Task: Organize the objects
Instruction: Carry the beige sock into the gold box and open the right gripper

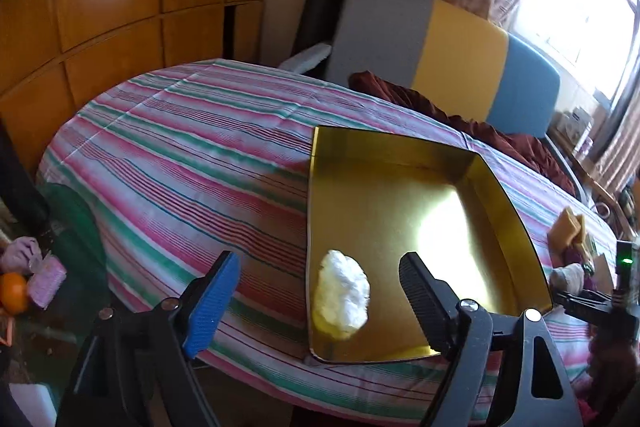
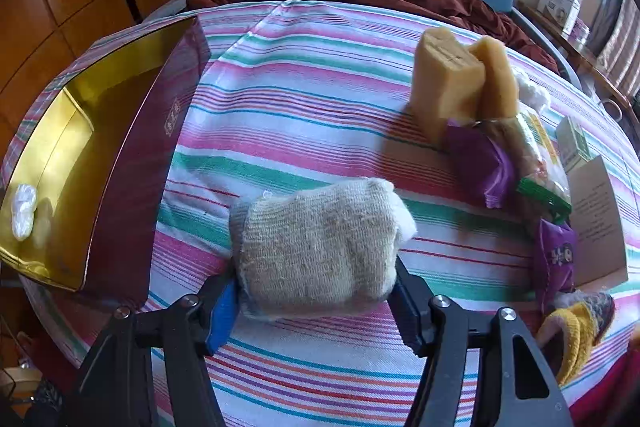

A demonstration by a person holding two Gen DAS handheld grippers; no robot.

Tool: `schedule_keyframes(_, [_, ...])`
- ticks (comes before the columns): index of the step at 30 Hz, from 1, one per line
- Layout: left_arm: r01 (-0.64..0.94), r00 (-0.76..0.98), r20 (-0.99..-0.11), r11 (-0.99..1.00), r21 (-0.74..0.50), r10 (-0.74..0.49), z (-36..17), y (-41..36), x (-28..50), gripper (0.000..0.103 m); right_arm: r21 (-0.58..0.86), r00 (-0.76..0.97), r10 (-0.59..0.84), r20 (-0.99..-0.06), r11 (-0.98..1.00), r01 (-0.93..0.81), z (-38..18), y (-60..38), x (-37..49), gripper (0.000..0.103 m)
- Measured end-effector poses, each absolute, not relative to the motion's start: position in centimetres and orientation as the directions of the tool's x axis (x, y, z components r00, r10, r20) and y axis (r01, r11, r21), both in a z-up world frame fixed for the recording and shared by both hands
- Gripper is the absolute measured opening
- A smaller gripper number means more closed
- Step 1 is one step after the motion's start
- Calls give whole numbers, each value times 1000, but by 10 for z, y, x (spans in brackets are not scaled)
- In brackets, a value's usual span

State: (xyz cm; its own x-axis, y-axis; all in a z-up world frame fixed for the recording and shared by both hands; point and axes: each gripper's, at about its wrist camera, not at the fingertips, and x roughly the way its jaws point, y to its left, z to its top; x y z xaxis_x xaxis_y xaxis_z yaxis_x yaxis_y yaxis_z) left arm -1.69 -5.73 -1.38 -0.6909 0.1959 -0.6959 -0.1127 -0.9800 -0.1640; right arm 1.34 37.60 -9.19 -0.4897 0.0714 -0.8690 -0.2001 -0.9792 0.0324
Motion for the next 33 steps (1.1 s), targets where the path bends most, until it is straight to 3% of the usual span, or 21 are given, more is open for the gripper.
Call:
schedule_keyframes(6, [-55, -693, -702, -983, -177, 166, -17, -73, -19, 83, 87, -591, 50, -805, -976, -200, -39, 372, 16, 65])
schedule_keyframes(13, [-37, -702, -691, -977, -208, 174, -16, -80, -18, 83, 115, -655, -155, -740, -988, 104, 6, 269, -6, 65])
schedule_keyframes(20, [-7, -710, -686, -975, -220, 160, -17, -90, -18, 88, 90, -491, -247, -835, -943, 320, -38, 161, -40, 66])
schedule_keyframes(28, [10, -704, -698, -981, -194, 131, -24, -93, -23, 91, 259, -298, -381, -875, -889, 376, -85, 112, -62, 70])
schedule_keyframes(31, [7, -701, -699, -979, -205, 141, -25, -95, -24, 91, 282, -301, -406, -863, -881, 379, -85, 108, -57, 75])
schedule_keyframes(33, [-1, -705, -694, -978, -207, 148, -24, -93, -22, 92, 289, -315, -415, -853, -880, 377, -80, 110, -54, 86])
